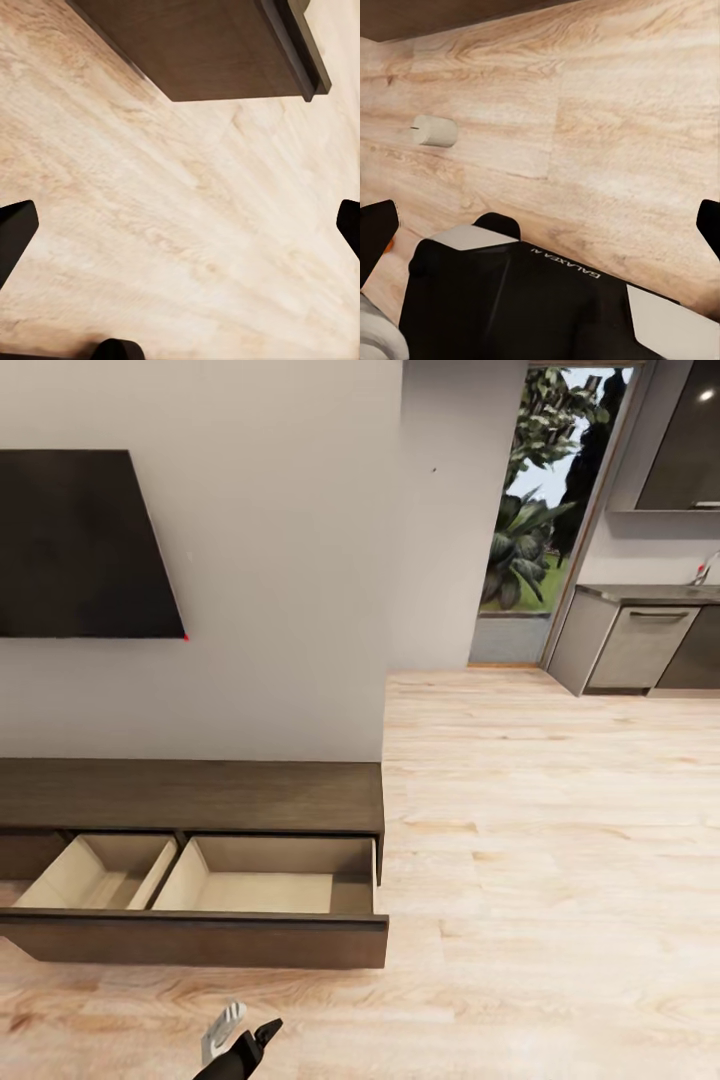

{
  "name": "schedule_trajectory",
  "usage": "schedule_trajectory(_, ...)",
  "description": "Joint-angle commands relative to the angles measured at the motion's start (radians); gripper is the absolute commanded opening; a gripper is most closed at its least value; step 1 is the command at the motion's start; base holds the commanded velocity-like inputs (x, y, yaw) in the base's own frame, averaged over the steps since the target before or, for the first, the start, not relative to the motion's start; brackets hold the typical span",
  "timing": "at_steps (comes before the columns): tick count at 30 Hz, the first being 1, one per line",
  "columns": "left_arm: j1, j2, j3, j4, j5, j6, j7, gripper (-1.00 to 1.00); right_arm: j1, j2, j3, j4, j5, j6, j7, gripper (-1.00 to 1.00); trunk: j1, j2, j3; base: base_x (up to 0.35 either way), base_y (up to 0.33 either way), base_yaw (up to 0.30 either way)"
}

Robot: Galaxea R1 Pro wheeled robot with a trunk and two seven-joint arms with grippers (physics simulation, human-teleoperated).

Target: Place each of the two pumpkins and all three candles from the living room inside a cabinet in the living room (use any cabinet), then make sure every cabinet is closed, and position the cauldron so it is next to a table in the living room.

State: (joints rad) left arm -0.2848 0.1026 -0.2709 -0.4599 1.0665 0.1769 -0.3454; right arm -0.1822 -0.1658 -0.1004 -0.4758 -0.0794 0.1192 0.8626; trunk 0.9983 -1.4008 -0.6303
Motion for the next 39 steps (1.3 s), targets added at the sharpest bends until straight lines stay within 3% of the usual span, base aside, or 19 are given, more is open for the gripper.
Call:
schedule_trajectory(1,-0.001,0.0,-0.007,0.0,0.01,0.004,-0.001,1.0,0.0,0.0,-0.002,0.0,-0.008,0.01,0.007,1.0,-0.004,0.007,0.002,0.0,0.0,0.0)
schedule_trajectory(7,-0.001,-0.003,-0.015,0.0,0.011,0.003,-0.001,1.0,0.0,0.0,-0.005,-0.008,-0.013,-0.002,0.017,1.0,-0.027,0.049,0.015,0.0,0.0,0.0)
schedule_trajectory(12,-0.001,-0.024,-0.032,0.0,0.011,0.0,-0.001,1.0,0.0,0.0,-0.004,-0.012,-0.013,0.0,0.01,1.0,-0.046,0.084,0.029,0.0,0.0,0.0)
schedule_trajectory(22,-0.001,-0.028,-0.053,0.0,0.013,-0.037,0.005,1.0,-0.001,0.001,-0.001,-0.009,-0.007,-0.006,-0.001,1.0,-0.085,0.154,0.06,0.0,0.0,0.0)
schedule_trajectory(28,-0.001,-0.028,-0.069,0.0,0.012,-0.04,0.123,1.0,0.0,0.003,-0.001,-0.001,-0.007,-0.053,-0.053,1.0,-0.108,0.196,0.079,0.0,0.0,0.0)
schedule_trajectory(31,-0.002,-0.029,-0.098,0.0,0.01,-0.04,0.25,1.0,0.0,0.005,0.002,0.002,-0.004,-0.078,-0.214,1.0,-0.119,0.217,0.088,0.0,0.0,0.0)
schedule_trajectory(33,-0.002,-0.03,-0.121,0.0,0.009,-0.042,0.303,1.0,0.0,0.009,0.005,0.002,-0.001,-0.094,-0.316,1.0,-0.127,0.231,0.095,0.0,0.0,0.0)
schedule_trajectory(36,-0.002,-0.03,-0.139,0.0,0.009,-0.055,0.331,1.0,-0.001,0.032,0.006,0.017,-0.001,-0.113,-0.417,1.0,-0.138,0.252,0.104,0.0,0.0,0.0)
schedule_trajectory(39,-0.002,-0.029,-0.146,0.0,-0.015,-0.071,0.342,1.0,0.0,0.062,0.006,0.086,-0.001,-0.153,-0.529,1.0,-0.15,0.273,0.113,0.0,0.0,0.0)
